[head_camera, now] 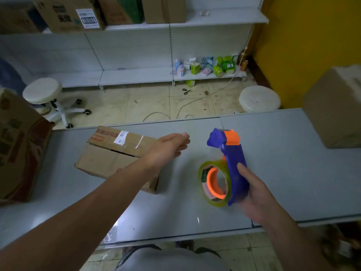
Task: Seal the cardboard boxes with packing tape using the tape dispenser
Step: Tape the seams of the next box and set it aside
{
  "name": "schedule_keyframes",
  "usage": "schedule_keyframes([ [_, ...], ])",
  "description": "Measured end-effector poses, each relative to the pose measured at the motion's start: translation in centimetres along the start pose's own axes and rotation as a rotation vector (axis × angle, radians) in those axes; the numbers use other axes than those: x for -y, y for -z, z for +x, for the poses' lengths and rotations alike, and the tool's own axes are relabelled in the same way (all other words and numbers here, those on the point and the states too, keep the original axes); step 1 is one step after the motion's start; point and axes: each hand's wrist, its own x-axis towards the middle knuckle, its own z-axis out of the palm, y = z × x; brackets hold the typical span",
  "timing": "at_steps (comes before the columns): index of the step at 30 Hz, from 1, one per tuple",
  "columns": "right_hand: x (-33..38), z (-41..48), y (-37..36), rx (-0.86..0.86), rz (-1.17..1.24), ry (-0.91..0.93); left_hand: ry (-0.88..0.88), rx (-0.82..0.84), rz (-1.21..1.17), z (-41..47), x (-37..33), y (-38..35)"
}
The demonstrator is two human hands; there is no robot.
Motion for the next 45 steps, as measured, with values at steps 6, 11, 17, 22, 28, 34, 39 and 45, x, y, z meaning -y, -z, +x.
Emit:
schedule_keyframes([
  [6,-2.9,-0.4,-1.1,-0.041,0.499,-0.085,0.089,0.026,-0.038,0.1,0.5,-0.9],
  [11,-4.1,-0.5,-1.8,-0.036,0.559,-0.125,0.114,0.010,-0.038,-0.3,0.6,-0.8],
  [17,-4.6,0.1,-2.5,-0.012,0.529,-0.127,0.063,0.076,0.003,-1.4,0.0,-0.2],
  [22,-4.8,0.4,-2.7,0.014,0.446,-0.131,0.128,0.202,0.120,-1.7,-0.7,-0.7],
  [28,-4.6,0.1,-3.7,0.074,0.438,-0.119,0.166,0.071,0.297,-1.3,-0.1,-1.5],
  [34,-4.8,0.0,-3.9,0.127,0.375,-0.124,0.207,0.013,0.424,-0.8,-0.2,-1.1],
  [39,-4.7,0.2,-3.7,0.161,0.289,-0.141,0.249,0.010,0.333,-0.9,-0.7,-0.1],
  [45,-3.2,0.3,-3.7,0.209,0.155,-0.196,0.266,-0.084,0.214,-1.0,-0.8,0.7],
])
